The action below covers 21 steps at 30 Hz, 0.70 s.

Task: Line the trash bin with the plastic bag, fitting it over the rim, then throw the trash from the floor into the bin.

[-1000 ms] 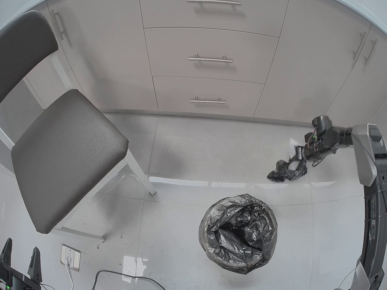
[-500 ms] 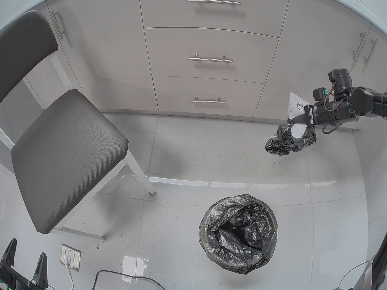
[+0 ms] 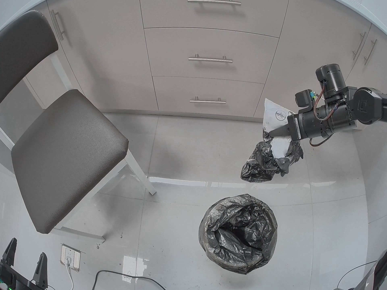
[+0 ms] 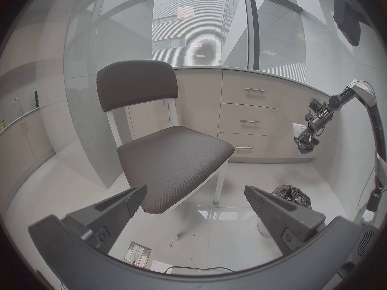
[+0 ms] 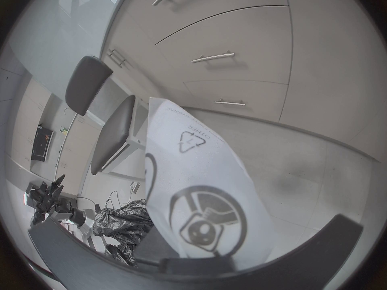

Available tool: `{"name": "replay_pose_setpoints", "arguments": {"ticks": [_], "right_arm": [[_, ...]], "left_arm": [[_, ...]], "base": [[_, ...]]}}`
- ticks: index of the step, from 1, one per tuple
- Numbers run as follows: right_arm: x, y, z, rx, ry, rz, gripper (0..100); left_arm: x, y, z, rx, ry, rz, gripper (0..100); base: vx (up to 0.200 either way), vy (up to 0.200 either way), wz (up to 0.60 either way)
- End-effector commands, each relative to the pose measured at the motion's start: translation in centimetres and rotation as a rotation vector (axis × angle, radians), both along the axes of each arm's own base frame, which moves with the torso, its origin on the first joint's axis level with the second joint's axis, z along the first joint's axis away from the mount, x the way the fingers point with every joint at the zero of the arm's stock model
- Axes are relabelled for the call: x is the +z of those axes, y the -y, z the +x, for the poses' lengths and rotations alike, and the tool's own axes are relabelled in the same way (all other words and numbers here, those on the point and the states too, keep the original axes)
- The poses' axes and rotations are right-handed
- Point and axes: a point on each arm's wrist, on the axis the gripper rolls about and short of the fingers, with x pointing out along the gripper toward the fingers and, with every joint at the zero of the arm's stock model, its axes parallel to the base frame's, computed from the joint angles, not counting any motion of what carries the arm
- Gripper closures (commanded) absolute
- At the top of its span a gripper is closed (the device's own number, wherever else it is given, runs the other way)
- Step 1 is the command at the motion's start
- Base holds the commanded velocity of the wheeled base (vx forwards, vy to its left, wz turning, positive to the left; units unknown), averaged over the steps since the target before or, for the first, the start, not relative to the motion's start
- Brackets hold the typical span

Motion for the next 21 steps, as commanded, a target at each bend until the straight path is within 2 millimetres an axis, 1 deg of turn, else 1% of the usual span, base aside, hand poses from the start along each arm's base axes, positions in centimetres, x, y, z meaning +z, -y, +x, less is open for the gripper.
{"name": "replay_pose_setpoints", "arguments": {"ticks": [1,2,3,4,7,8,9,10,11,15,16,18,19,20,21], "right_arm": [[-2.1,-2.2,-0.8,0.057,-0.062,-0.028,100],[-2.2,-2.3,-0.8,0.058,-0.065,-0.03,100],[-3.2,-3.2,-0.7,0.057,-0.085,-0.059,100],[-3.7,-3.7,-0.5,0.056,-0.094,-0.075,100],[-5.1,-5.5,-0.1,0.056,-0.098,-0.107,100],[-5.2,-5.7,-0.1,0.056,-0.097,-0.109,100],[-5.8,-6.6,0.3,0.056,-0.082,-0.106,100],[-6.0,-7.0,0.4,0.057,-0.079,-0.103,100],[-6.7,-7.8,0.5,0.058,-0.082,-0.098,100],[-9.1,-9.5,0.8,0.071,-0.127,-0.12,100],[-9.2,-9.6,0.8,0.07,-0.13,-0.124,100],[-11.6,-10.4,0.9,0.076,-0.179,-0.163,100],[-12.4,-10.7,0.9,0.078,-0.194,-0.177,100],[-12.8,-10.8,0.9,0.076,-0.202,-0.185,100],[-13.7,-11.0,1.0,0.077,-0.222,-0.201,100]], "left_arm": [[-0.5,0.0,0.0,0.001,0.0,-0.001,0],[-0.5,0.0,0.0,-0.001,0.0,-0.001,0],[-0.5,0.0,0.0,0.001,0.0,-0.001,0],[-0.5,0.0,0.0,0.001,0.0,-0.001,0],[-0.5,0.0,0.0,0.001,0.0,0.002,0],[-0.5,0.0,0.0,0.001,0.0,0.002,0],[-0.5,0.0,0.0,0.001,0.0,0.002,0],[-0.5,0.0,0.0,0.001,0.0,0.001,0],[-0.5,0.0,0.0,0.001,0.0,-0.001,0],[-0.5,0.0,0.0,0.001,0.0,-0.001,0],[-0.5,0.0,0.0,0.001,0.0,-0.001,0],[-0.5,0.0,0.0,0.001,0.0,-0.001,0],[-0.5,0.0,0.0,0.001,0.0,-0.001,0],[-0.5,0.0,0.0,0.001,0.0,-0.001,0],[-0.5,0.0,0.0,0.001,0.0,-0.001,0]], "base": [[0.0,0.0,0.0],[0.0,0.0,0.0],[0.0,0.0,0.0],[0.0,0.0,0.0],[0.0,0.0,0.0],[0.0,0.0,0.0],[0.0,0.0,0.0],[0.0,0.0,0.0],[0.0,0.0,0.0],[0.0,0.0,0.0],[0.0,0.0,0.0],[0.0,0.0,0.0],[0.0,0.0,0.0],[0.0,0.0,0.0],[0.0,0.0,0.0]]}}
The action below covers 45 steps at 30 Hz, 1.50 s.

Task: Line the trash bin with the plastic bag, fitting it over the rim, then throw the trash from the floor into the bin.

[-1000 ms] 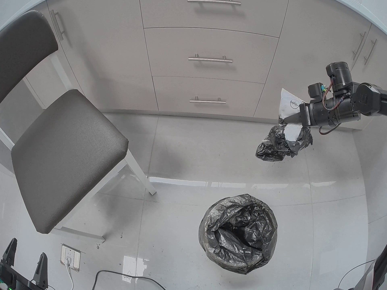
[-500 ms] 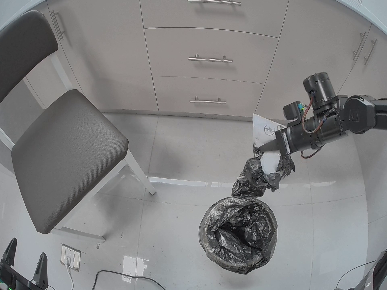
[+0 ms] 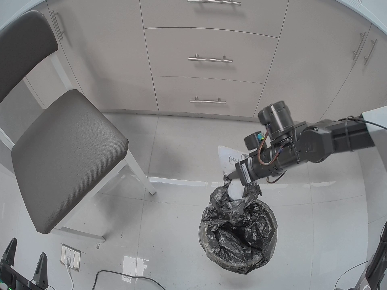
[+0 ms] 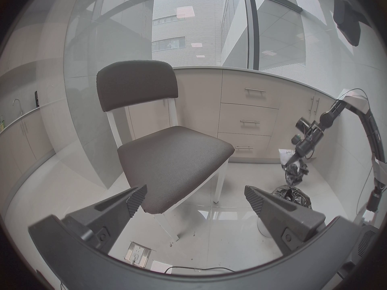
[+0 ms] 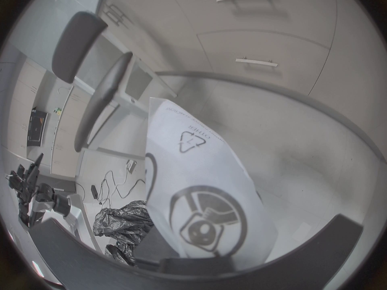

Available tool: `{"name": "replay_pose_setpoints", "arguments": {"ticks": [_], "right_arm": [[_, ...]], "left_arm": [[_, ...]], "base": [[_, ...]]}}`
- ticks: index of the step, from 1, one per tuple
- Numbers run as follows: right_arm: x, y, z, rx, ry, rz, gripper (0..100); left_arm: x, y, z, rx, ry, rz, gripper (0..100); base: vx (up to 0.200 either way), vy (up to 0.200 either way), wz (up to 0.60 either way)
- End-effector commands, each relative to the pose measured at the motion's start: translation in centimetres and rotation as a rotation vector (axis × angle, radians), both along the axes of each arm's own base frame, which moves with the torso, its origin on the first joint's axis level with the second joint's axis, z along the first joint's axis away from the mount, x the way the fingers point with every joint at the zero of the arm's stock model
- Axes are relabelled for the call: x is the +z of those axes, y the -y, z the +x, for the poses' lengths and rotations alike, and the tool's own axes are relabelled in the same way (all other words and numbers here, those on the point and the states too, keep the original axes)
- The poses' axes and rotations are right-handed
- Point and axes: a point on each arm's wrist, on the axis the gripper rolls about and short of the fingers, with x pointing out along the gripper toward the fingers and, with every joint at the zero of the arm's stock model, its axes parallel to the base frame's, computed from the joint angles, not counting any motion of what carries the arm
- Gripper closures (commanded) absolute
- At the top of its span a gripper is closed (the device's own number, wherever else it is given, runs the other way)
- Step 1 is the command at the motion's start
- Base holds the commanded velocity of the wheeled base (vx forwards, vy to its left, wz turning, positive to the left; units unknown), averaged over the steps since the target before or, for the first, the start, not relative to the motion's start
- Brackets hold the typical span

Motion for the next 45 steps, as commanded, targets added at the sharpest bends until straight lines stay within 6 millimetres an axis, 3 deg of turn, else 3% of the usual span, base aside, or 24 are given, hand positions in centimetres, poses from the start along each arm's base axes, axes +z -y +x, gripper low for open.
{"name": "replay_pose_setpoints", "arguments": {"ticks": [1,12,25,37,45], "right_arm": [[-5.2,-1.5,0.3,0.016,-0.11,-0.077,100],[-9.9,-1.1,0.5,-0.014,-0.122,-0.118,100],[-11.7,1.1,0.6,-0.066,-0.141,-0.151,100],[-14.6,1.6,-0.1,-0.095,-0.122,-0.176,100],[-15.2,1.9,-0.7,-0.104,-0.115,-0.18,100]], "left_arm": [[-0.5,0.0,0.0,0.001,-0.002,-0.001,0],[-0.5,0.0,0.0,0.001,-0.002,-0.001,0],[-0.5,0.0,0.0,0.001,-0.002,-0.001,0],[-0.5,0.0,0.0,0.001,-0.002,-0.001,0],[-0.5,0.0,0.0,0.001,-0.002,-0.001,0]], "base": [[0.0,0.0,0.0],[0.0,0.0,0.0],[0.0,0.0,0.0],[0.0,0.0,0.0],[0.0,0.0,0.0]]}}
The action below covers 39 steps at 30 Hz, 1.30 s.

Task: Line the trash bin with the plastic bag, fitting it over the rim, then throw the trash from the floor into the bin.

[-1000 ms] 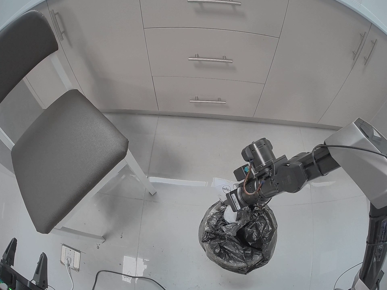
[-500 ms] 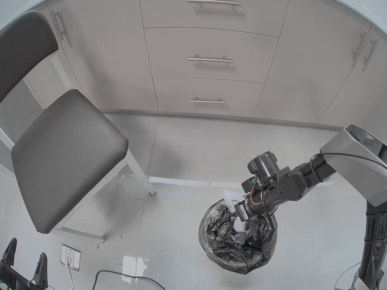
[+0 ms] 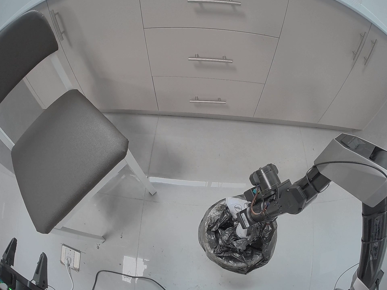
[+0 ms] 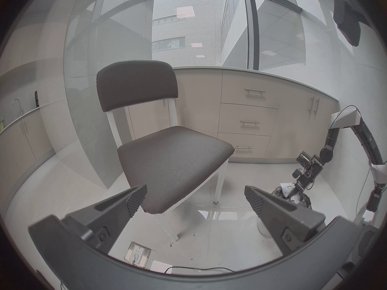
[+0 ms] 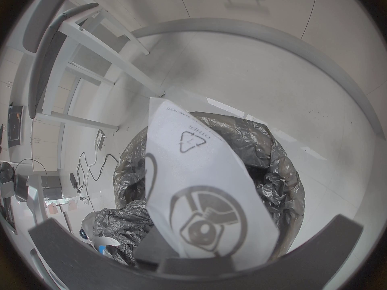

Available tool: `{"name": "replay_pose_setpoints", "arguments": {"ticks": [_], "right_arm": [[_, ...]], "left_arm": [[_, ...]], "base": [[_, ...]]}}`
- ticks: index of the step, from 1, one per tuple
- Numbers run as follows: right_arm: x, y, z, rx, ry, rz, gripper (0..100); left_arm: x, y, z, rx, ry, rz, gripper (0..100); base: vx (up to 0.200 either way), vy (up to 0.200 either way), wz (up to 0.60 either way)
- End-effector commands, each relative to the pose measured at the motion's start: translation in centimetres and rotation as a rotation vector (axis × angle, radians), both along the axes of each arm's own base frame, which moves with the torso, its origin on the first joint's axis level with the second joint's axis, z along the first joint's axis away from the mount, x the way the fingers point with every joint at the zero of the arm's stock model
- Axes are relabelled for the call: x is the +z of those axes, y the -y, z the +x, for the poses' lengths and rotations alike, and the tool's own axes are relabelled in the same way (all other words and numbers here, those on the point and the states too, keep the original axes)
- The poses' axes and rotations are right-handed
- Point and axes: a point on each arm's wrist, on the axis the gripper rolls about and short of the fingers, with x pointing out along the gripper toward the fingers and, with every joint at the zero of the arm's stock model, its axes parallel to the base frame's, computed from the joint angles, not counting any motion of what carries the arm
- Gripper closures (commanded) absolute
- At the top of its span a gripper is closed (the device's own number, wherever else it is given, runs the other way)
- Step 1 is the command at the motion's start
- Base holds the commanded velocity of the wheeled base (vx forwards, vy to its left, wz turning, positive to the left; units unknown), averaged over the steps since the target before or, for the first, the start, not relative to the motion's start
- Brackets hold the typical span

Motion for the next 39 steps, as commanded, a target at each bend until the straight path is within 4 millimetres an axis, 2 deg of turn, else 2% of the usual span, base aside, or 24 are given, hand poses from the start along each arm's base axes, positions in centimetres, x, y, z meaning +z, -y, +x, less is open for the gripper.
{"name": "replay_pose_setpoints", "arguments": {"ticks": [1,3,4,14,20,26,31,32,39], "right_arm": [[-0.5,0.2,0.0,-0.011,0.006,0.001,100],[-0.6,0.4,0.1,-0.015,0.012,0.003,100],[-0.6,0.4,0.0,-0.018,0.015,0.001,0],[-0.2,1.0,0.1,-0.059,0.057,0.017,0],[1.5,1.5,-1.2,-0.056,0.113,0.054,0],[1.6,2.1,-3.1,-0.055,0.177,0.094,0],[1.7,2.3,-3.6,-0.085,0.221,0.145,0],[1.6,2.4,-3.6,-0.086,0.226,0.147,100],[1.7,1.5,-3.9,-0.092,0.222,0.183,100]], "left_arm": [[-0.5,0.0,0.0,0.0,-0.001,0.0,0],[-0.5,0.0,0.0,0.0,-0.001,0.0,0],[-0.5,0.0,0.0,0.0,-0.001,0.0,0],[-0.5,0.0,0.0,0.0,-0.001,0.0,0],[-0.5,0.0,0.0,0.0,-0.001,0.0,0],[-0.5,0.0,0.0,0.0,-0.001,0.0,0],[-0.5,0.0,0.0,0.0,-0.001,0.0,0],[-0.5,0.0,0.0,0.0,-0.001,0.0,0],[-0.5,0.0,0.0,0.0,-0.001,0.0,0]], "base": [[0.0,0.0,0.0],[0.0,0.0,0.0],[0.0,0.0,0.0],[0.0,0.0,0.0],[0.0,0.0,0.0],[0.0,0.0,0.0],[0.0,0.0,0.0],[0.0,0.0,0.0],[0.0,0.0,0.0]]}}
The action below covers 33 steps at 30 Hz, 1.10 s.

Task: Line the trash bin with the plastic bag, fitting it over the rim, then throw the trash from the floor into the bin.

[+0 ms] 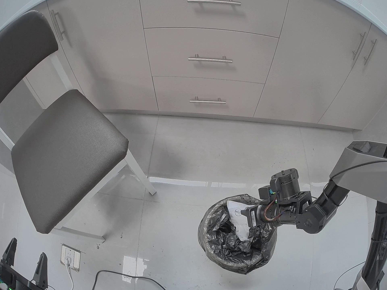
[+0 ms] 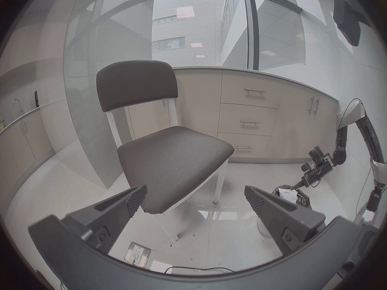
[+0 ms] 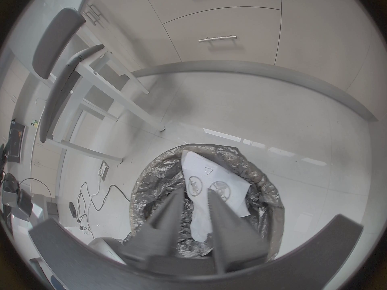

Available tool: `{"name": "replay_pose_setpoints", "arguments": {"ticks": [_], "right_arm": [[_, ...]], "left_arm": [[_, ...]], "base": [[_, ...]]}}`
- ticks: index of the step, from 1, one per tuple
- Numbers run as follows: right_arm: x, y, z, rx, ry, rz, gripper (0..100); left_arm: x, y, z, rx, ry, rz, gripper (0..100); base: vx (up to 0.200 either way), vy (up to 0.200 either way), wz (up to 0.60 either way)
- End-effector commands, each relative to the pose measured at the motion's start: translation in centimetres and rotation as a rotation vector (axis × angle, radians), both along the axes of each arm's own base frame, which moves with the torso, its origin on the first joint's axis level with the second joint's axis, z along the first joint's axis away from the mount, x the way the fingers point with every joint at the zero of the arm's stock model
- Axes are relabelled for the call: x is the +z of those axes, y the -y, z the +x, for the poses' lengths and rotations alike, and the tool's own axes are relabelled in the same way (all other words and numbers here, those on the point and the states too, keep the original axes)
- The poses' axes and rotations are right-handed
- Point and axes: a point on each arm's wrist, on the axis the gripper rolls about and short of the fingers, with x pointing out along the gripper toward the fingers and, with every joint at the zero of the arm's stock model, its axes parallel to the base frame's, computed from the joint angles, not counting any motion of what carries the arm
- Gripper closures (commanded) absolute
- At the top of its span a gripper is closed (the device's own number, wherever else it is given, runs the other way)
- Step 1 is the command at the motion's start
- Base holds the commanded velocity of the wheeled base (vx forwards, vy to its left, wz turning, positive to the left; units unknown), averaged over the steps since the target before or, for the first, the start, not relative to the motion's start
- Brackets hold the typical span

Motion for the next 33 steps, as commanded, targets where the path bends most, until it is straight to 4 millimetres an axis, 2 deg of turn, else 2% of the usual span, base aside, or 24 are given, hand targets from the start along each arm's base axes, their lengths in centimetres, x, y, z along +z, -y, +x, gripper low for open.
{"name": "replay_pose_setpoints", "arguments": {"ticks": [1,8,13,20,25,33], "right_arm": [[0.0,-0.5,-0.3,0.008,-0.006,0.009,100],[-2.1,-1.3,0.2,0.017,-0.026,0.001,100],[-4.3,-1.1,1.4,-0.005,-0.025,0.0,100],[-6.6,-0.6,3.2,-0.049,-0.049,0.001,100],[-8.0,-1.0,4.2,-0.079,-0.07,0.035,100],[-7.8,-0.9,5.1,-0.102,-0.097,0.126,100]], "left_arm": [[-0.5,0.0,0.0,0.0,-0.002,0.0,0],[-0.5,0.0,0.0,0.0,-0.002,0.0,0],[-0.5,0.0,0.0,0.0,-0.002,0.0,0],[-0.5,0.0,0.0,0.002,-0.002,0.0,0],[-0.5,0.0,0.0,0.0,-0.002,0.0,0],[-0.5,0.0,0.0,0.0,-0.002,0.0,0]], "base": [[0.0,0.0,0.0],[0.0,0.0,0.0],[0.0,0.0,0.0],[0.0,0.0,0.0],[0.0,0.0,0.0],[0.0,0.0,0.0]]}}
